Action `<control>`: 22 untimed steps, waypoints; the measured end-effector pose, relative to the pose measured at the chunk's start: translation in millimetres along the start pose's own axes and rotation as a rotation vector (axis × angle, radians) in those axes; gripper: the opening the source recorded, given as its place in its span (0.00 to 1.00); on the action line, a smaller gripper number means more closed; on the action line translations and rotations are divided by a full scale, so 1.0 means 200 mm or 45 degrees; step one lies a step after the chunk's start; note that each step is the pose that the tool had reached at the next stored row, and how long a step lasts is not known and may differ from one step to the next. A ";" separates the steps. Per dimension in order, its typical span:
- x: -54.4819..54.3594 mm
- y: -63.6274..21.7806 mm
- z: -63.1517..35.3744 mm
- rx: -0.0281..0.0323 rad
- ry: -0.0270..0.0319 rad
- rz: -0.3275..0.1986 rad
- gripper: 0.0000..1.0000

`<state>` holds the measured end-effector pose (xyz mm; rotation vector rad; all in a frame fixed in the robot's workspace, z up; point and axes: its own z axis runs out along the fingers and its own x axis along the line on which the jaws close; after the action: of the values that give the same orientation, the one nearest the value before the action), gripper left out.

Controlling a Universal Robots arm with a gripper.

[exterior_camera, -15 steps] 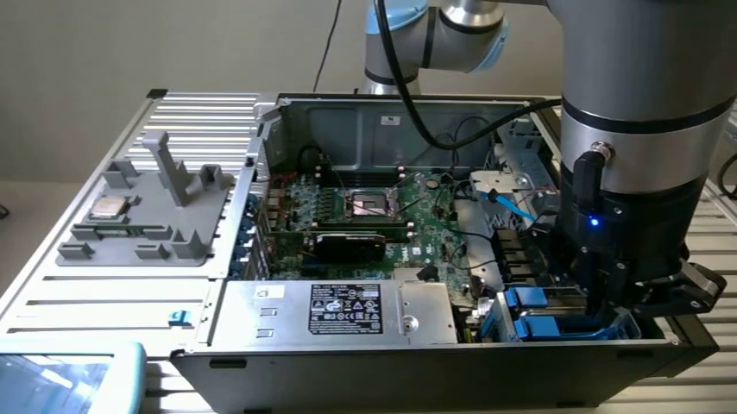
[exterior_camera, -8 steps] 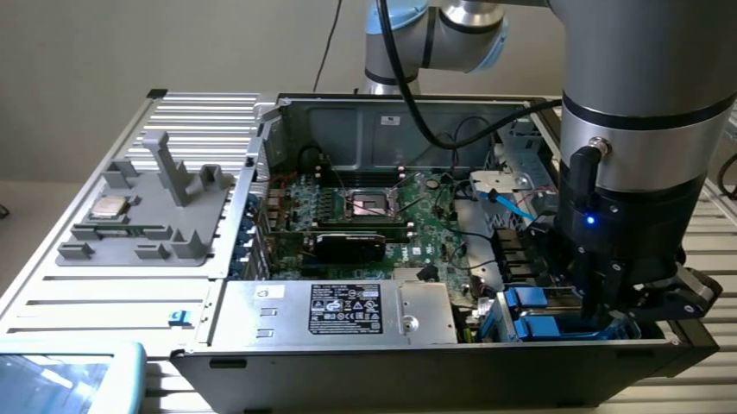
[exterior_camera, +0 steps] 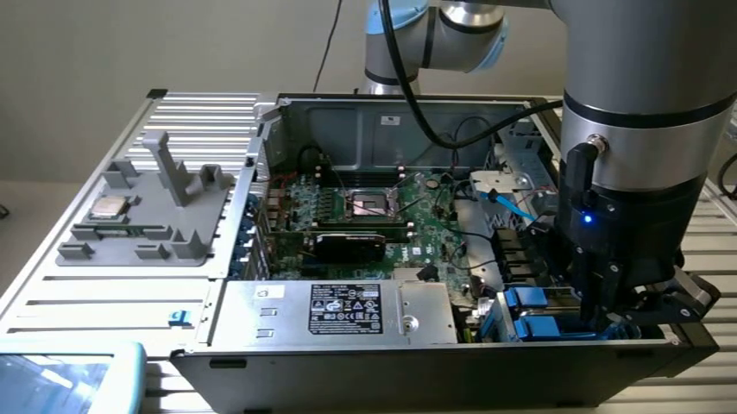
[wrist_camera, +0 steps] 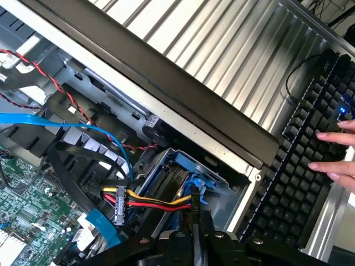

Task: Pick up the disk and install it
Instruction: 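Insert the first disk wire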

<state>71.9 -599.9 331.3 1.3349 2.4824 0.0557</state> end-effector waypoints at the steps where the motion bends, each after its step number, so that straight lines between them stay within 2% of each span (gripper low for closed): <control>1: 0.00 0.000 0.000 0.0000 0.0000 0.000 0.16; 11: 0.00 0.002 0.000 0.0011 -0.0004 0.005 0.16; 16: 0.02 0.014 -0.004 0.0099 0.0005 0.015 0.16; 18: 0.04 0.029 -0.006 0.0132 -0.0016 0.013 0.16; 22: 0.08 0.058 -0.012 0.0260 -0.0015 0.010 0.16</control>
<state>71.8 -579.3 331.3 1.3522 2.4835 0.0313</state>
